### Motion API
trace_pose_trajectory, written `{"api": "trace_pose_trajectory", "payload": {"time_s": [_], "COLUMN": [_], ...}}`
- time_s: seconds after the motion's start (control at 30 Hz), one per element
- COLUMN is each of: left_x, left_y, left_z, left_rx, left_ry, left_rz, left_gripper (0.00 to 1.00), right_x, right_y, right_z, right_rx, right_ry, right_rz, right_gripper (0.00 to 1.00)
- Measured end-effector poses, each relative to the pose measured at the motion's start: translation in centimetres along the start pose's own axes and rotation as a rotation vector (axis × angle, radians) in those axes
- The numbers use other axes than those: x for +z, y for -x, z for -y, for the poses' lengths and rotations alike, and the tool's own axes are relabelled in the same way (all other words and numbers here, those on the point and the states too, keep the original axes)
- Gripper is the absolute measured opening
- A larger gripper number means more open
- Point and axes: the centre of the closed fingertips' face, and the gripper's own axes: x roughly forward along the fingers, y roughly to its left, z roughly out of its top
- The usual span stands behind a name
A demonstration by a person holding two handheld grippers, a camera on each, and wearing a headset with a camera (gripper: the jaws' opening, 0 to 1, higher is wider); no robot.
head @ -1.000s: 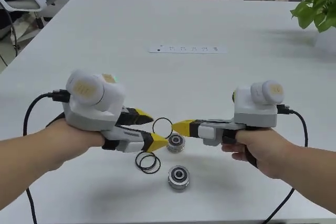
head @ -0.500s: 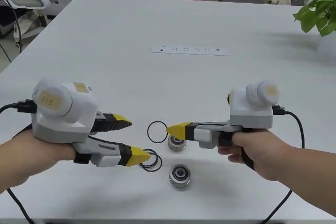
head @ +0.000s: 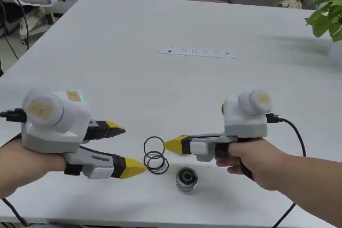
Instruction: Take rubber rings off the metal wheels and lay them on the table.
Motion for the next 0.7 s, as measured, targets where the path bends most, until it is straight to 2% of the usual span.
{"api": "trace_pose_trajectory", "payload": {"time_s": [0.57, 0.7], "left_x": [-1.0, -1.3], "left_y": [0.3, 0.3], "left_z": [-0.4, -0.3], "left_rx": [0.014, 0.014], "left_ry": [0.010, 0.018], "left_rz": [-0.014, -0.019], "left_gripper": [0.63, 0.63], "right_x": [-2.1, -2.3], "right_y": [-0.9, -1.0], "right_z": [1.6, 1.6], "right_rx": [-0.056, -0.062], "right_ry": [-0.016, -0.007], "right_rz": [-0.079, -0.086], "right_gripper": [0.00, 0.05]}}
